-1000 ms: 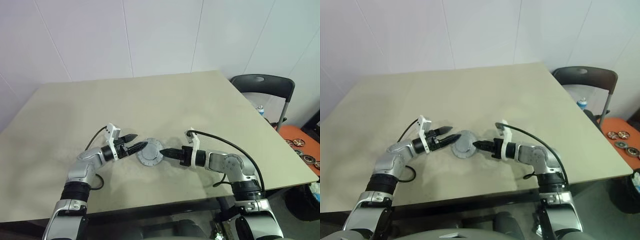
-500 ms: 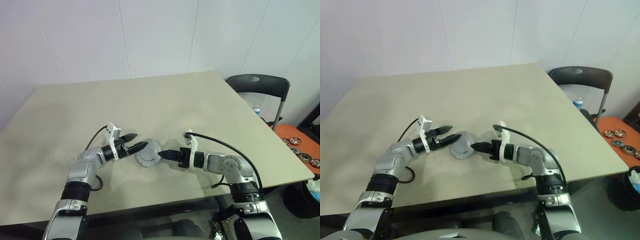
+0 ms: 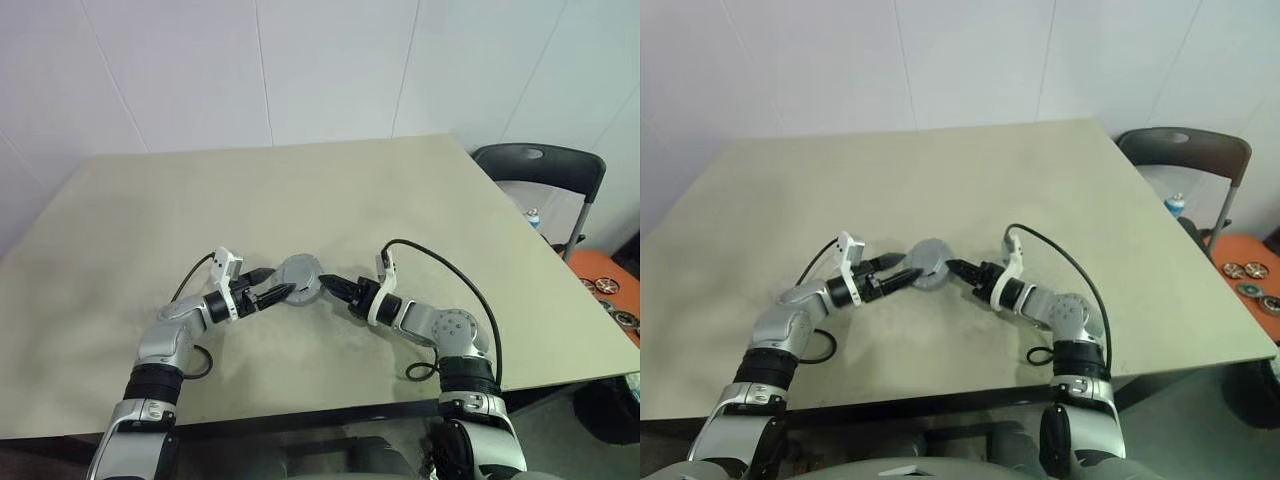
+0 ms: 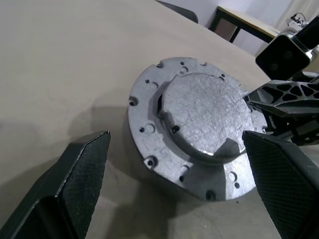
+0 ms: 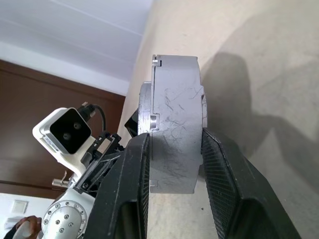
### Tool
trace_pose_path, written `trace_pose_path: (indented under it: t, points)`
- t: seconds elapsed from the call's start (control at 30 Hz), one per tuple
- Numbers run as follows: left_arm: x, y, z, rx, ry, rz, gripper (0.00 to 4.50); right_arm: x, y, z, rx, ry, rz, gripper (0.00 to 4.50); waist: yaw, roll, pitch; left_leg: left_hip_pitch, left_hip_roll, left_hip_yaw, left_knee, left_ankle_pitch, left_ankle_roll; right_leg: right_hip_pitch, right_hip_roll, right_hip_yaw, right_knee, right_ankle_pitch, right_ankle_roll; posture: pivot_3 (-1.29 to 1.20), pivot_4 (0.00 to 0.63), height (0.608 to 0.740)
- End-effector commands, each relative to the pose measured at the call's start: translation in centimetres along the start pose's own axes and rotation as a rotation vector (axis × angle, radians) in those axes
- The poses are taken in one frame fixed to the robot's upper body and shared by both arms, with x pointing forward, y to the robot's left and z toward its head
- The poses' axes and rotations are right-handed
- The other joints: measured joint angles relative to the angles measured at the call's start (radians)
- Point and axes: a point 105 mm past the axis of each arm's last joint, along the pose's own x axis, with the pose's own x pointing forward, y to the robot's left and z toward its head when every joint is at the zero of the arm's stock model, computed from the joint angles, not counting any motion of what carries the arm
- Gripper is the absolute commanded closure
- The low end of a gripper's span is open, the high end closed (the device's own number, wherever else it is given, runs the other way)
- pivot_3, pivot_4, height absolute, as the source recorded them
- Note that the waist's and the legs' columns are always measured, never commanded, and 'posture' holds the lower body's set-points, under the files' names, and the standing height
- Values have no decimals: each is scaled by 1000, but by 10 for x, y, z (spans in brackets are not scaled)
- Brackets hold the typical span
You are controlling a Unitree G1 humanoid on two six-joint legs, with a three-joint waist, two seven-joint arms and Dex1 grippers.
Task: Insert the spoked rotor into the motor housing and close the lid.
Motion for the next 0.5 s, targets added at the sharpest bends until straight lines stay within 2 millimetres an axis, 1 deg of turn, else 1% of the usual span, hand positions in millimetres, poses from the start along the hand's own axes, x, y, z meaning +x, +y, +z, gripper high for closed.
trace_pose_path:
  t: [0.03,0.13,0.27,0.4,0.5]
  points:
    - [2,1,15,41,-42,1,0,4,13,23,0,-106,50,3302,0,0,0,0,0,0,0,0,0,0,0,0,0,0,0,0,0,740]
    - [2,0,22,2,-91,-14,0,6,9,34,29,-177,31,3302,-1,0,0,1,0,0,1,0,0,2,0,0,0,1,-1,0,0,740]
    - [1,0,32,-95,-184,-22,0,10,13,44,74,-257,55,3302,-2,0,0,3,0,0,3,0,0,4,1,0,1,3,-1,0,0,740]
    - [-2,6,45,-269,-303,-6,0,17,17,44,103,-285,76,3302,-7,0,0,2,0,0,5,0,0,4,1,0,1,3,0,0,0,740]
    - [0,9,43,-406,-341,6,0,21,19,41,115,-290,85,3302,-8,0,0,2,0,0,5,0,0,4,1,0,1,3,0,0,0,740]
